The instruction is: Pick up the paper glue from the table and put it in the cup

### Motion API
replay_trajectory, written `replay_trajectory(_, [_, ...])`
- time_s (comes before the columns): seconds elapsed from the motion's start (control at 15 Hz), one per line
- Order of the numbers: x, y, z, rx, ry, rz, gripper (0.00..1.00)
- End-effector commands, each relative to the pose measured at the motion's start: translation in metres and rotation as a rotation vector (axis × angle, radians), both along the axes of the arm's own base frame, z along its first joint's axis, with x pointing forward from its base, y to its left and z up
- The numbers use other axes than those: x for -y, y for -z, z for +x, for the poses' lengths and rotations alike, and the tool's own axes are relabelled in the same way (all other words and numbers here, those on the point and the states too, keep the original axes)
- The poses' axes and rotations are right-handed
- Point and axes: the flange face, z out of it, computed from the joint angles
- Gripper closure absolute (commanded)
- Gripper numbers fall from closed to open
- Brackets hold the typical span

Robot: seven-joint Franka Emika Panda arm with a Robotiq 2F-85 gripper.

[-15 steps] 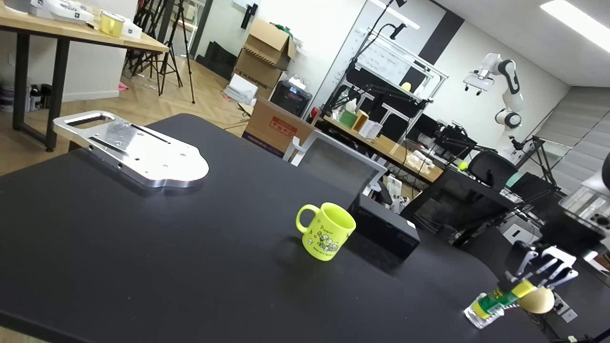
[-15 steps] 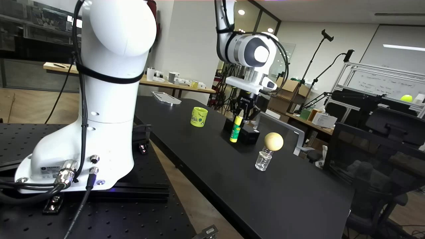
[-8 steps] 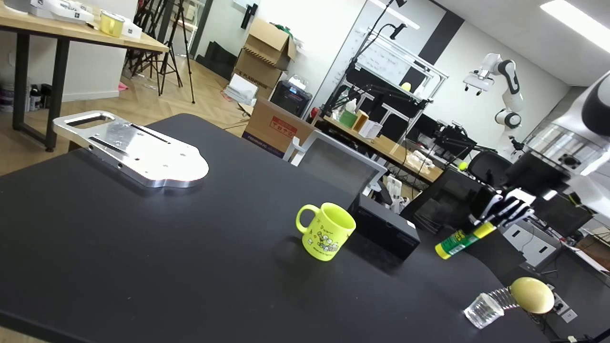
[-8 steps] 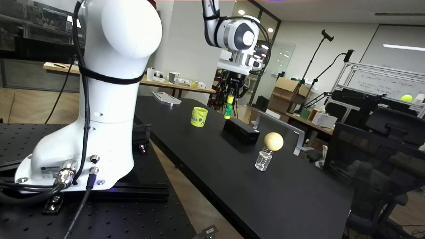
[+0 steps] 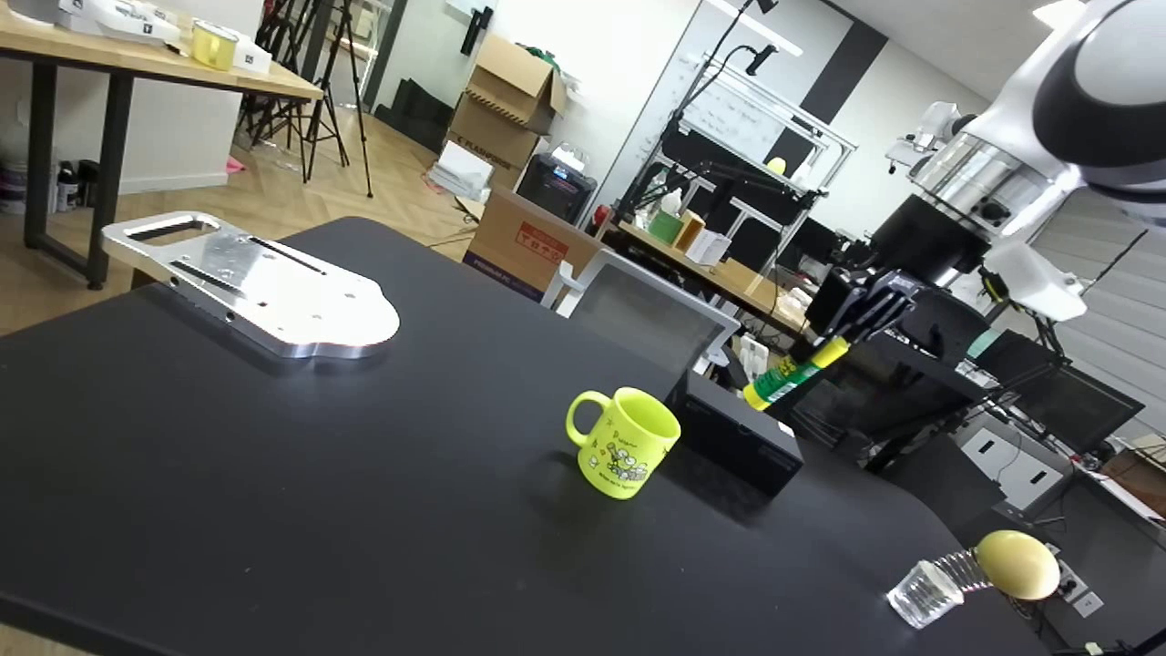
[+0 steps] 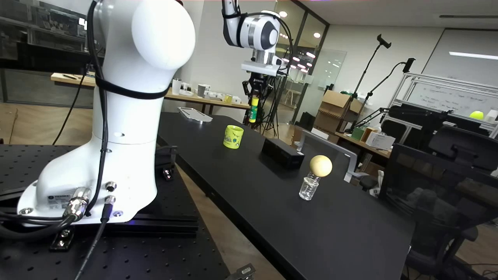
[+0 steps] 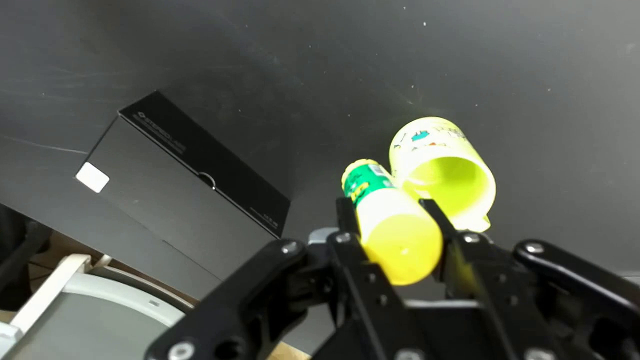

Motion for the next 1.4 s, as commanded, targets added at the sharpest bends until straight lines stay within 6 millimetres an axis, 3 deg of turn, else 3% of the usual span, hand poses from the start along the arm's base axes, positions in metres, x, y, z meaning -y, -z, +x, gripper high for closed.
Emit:
replay_trajectory(0.0, [-0.03,0.009,0.018,-0.015,-0.028,-0.006,0.91])
replay_trajectory(0.6, [-0.086,0.059,0.025,-0.109,-0.127,-0.023,0.91])
replay_trajectory(1.0, [-0.1,0.092,0.027,-0.165,-0.141,-0.055,0.91])
replay_trajectory(1.33, [-0.104,0.103,0.025,-0.185,-0.16,-0.1,0.91])
